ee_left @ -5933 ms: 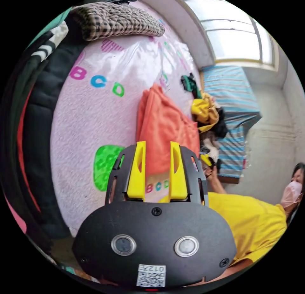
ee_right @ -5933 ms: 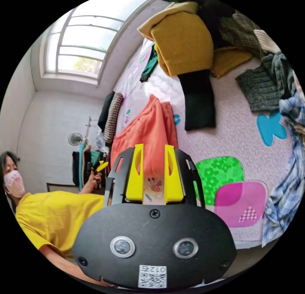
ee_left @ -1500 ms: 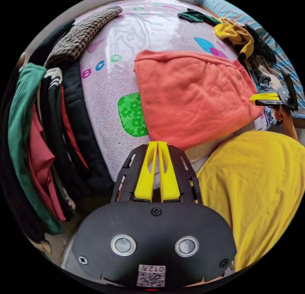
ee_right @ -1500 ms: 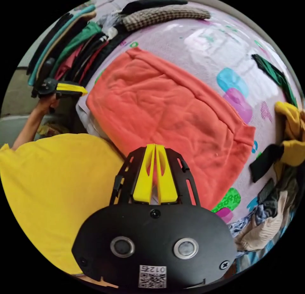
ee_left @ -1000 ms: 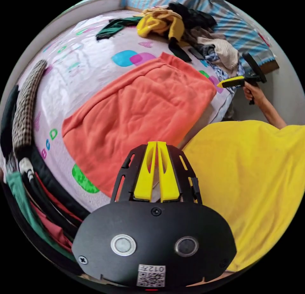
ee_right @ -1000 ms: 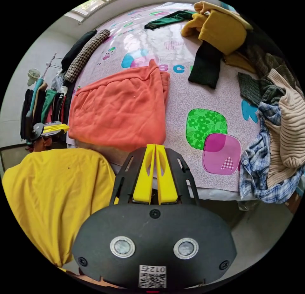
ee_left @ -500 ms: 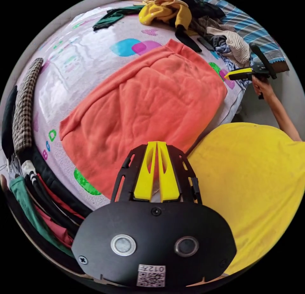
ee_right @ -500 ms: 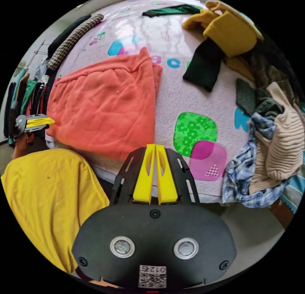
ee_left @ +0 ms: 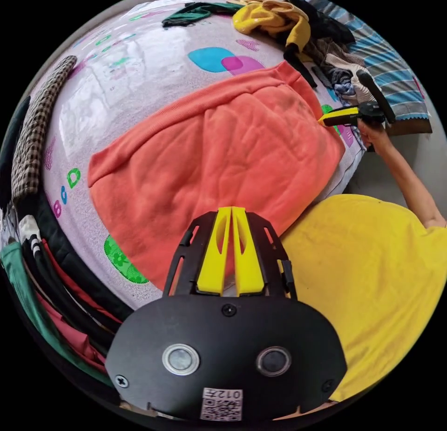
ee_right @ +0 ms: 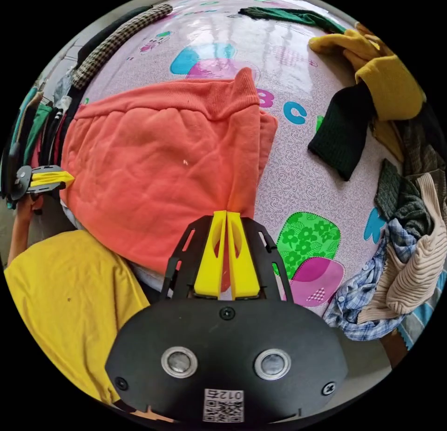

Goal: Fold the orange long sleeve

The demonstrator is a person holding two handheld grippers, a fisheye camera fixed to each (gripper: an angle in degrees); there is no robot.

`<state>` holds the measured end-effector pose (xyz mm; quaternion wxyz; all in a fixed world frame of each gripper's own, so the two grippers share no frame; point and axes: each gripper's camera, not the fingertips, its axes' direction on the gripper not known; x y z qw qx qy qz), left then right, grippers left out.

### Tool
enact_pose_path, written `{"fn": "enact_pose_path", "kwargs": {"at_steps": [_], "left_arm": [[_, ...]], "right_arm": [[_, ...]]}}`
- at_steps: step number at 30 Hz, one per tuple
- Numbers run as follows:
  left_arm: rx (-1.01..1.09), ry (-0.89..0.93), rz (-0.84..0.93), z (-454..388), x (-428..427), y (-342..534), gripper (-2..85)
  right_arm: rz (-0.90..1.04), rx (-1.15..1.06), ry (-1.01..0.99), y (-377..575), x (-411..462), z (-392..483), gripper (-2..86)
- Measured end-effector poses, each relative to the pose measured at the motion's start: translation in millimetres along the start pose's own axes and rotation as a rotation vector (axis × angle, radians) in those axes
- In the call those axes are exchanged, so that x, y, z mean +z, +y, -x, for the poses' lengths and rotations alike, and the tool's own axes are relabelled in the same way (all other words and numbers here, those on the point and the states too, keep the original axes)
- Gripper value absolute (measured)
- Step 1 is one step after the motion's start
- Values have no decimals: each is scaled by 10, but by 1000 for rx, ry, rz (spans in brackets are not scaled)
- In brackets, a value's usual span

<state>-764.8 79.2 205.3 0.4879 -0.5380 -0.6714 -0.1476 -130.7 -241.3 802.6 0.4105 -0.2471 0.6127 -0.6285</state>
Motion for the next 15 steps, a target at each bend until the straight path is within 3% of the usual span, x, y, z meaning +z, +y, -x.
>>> {"fn": "enact_pose_path", "kwargs": {"at_steps": [3,5,9,15], "left_arm": [[-160,-99,-100,431,-269,439,10],[-268,-64,-133,793,-334,726,23],[-420,209,-136,1605,-193,1240,68],[-464,364,-191,2100,69,1397,98]], "right_arm": [[-120,18,-62,254,-260,-300,17],[-193,45,-108,415,-348,-538,35],[-167,116,-316,512,-138,-1172,141],[-186,164,-561,468,276,-1722,157]]}}
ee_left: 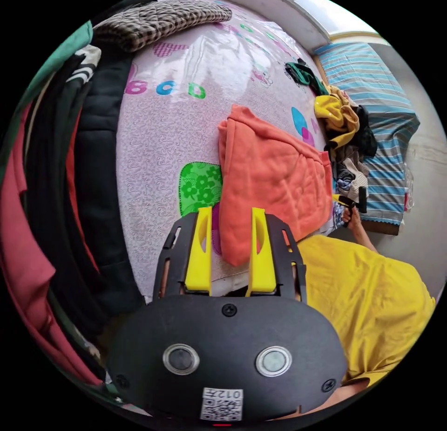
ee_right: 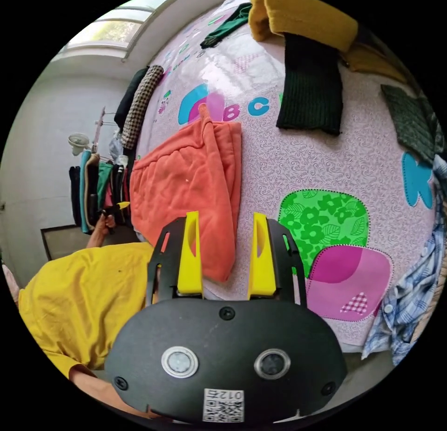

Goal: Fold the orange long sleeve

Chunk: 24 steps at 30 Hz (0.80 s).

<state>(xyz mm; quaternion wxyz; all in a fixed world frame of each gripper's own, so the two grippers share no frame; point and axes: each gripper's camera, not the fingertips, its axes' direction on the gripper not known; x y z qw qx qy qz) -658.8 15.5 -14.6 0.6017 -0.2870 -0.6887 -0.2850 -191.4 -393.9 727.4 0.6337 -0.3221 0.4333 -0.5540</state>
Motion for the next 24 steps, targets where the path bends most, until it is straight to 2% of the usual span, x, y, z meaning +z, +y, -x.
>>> {"fn": "enact_pose_path", "kwargs": {"at_steps": [8,10,13,20,24], "left_arm": [[-11,17,72,334,246,-284,103],[4,38,102,408,299,-340,100],[27,51,127,494,287,-385,95],[46,96,177,631,314,-369,73],[46,56,153,599,238,-301,55]], "right_arm": [[-1,52,-113,-163,190,-590,150],[52,38,-189,-225,338,-689,141],[69,22,-124,-285,479,-755,118],[102,87,-206,-472,778,-1092,78],[131,109,-200,-637,1039,-1099,35]]}}
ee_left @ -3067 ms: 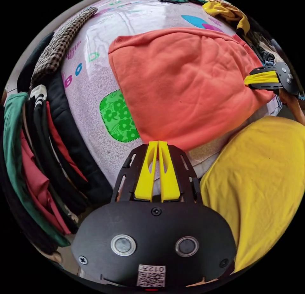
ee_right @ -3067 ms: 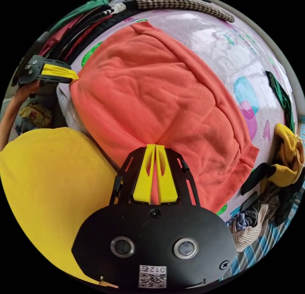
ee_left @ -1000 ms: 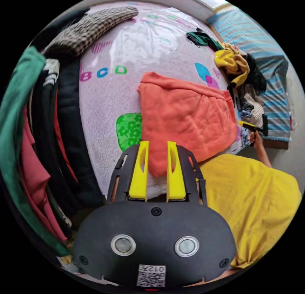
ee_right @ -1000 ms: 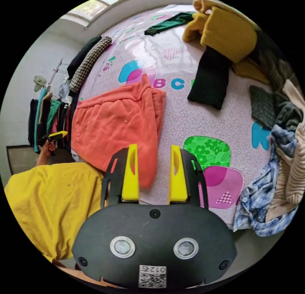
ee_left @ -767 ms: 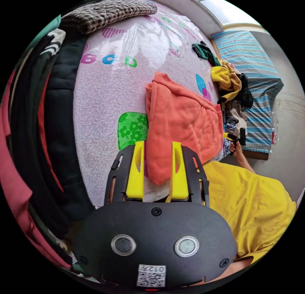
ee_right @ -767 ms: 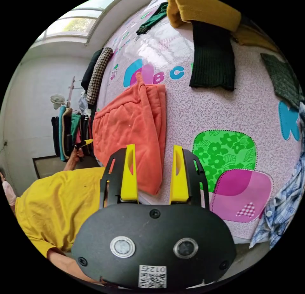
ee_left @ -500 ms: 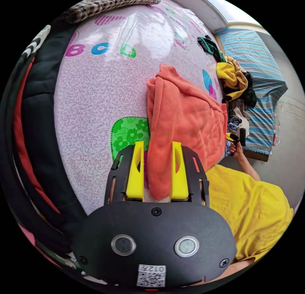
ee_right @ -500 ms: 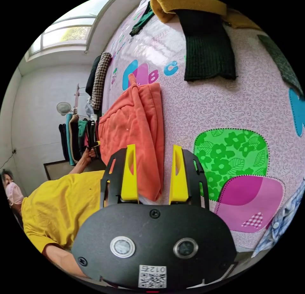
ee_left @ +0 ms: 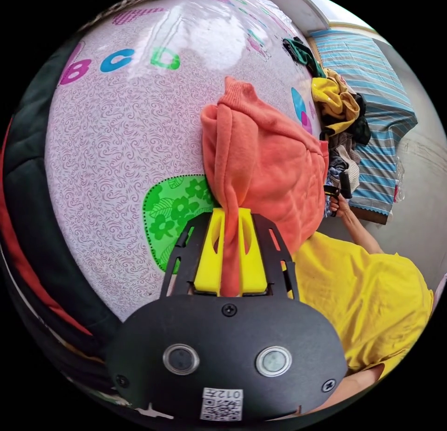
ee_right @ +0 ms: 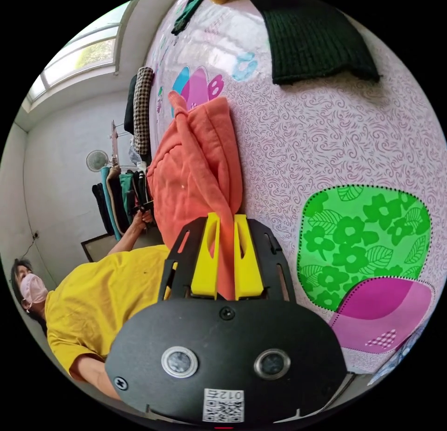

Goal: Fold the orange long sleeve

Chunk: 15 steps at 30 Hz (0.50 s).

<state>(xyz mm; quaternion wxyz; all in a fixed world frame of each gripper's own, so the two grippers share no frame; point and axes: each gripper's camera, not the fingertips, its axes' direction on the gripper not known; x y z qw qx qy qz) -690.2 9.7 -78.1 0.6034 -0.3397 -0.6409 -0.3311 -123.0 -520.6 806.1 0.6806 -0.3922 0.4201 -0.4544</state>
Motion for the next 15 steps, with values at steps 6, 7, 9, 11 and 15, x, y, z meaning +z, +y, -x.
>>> {"fn": "enact_pose_path", "kwargs": {"at_steps": [6,7,9,11,15], "left_arm": [[16,50,-81,-82,-311,318,39],[21,50,-90,-126,-359,372,37],[29,43,-110,-208,-435,438,36],[41,33,-136,-308,-527,488,35],[75,-17,-216,-600,-826,556,35]], "right_arm": [[-60,-118,53,-108,-14,329,17],[-63,-148,65,-150,-2,430,16],[-65,-196,91,-233,35,613,15],[-63,-246,122,-335,84,819,15],[-61,-349,178,-679,218,1326,14]]}}
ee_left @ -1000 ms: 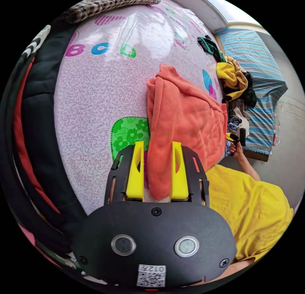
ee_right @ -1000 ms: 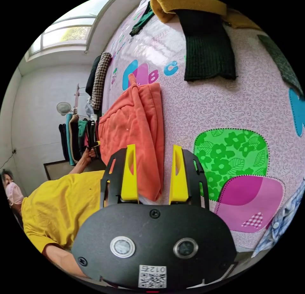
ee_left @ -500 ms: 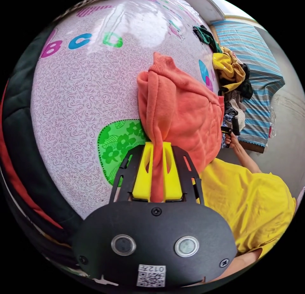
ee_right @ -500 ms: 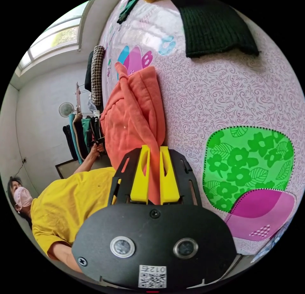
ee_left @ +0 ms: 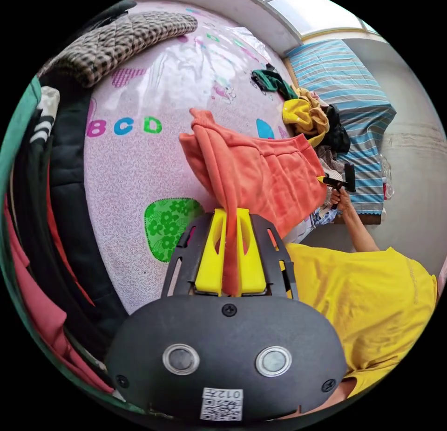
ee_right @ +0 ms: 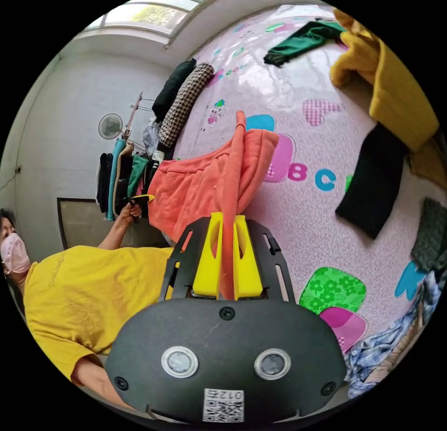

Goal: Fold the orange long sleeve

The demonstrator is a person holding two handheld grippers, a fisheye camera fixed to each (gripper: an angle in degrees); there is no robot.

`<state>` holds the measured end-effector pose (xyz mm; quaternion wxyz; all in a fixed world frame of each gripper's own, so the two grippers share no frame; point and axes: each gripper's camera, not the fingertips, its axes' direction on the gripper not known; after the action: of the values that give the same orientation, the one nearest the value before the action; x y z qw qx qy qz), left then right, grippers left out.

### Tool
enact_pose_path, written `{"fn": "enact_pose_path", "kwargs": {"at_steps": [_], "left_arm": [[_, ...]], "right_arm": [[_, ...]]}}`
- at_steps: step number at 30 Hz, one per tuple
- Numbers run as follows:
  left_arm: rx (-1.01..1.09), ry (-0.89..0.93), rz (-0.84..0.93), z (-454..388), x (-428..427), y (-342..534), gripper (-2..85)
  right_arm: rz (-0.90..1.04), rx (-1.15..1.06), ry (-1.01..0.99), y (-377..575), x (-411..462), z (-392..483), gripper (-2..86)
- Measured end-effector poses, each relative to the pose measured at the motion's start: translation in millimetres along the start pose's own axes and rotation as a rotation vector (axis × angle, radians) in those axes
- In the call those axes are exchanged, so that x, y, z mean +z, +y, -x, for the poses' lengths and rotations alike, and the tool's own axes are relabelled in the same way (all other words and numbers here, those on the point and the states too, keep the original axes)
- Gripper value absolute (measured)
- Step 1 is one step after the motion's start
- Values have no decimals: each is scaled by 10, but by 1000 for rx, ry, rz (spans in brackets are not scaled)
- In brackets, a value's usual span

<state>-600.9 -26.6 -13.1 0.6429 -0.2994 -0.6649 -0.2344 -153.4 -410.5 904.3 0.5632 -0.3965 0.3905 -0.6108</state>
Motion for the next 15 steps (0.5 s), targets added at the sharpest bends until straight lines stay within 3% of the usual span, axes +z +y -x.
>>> {"fn": "enact_pose_path", "kwargs": {"at_steps": [5,15], "left_arm": [[44,-80,-109,-342,-411,-151,34],[-47,-356,-448,-562,-1425,-952,31]], "right_arm": [[4,-111,84,-860,147,484,12],[-38,-407,318,-3686,949,2254,13]]}}
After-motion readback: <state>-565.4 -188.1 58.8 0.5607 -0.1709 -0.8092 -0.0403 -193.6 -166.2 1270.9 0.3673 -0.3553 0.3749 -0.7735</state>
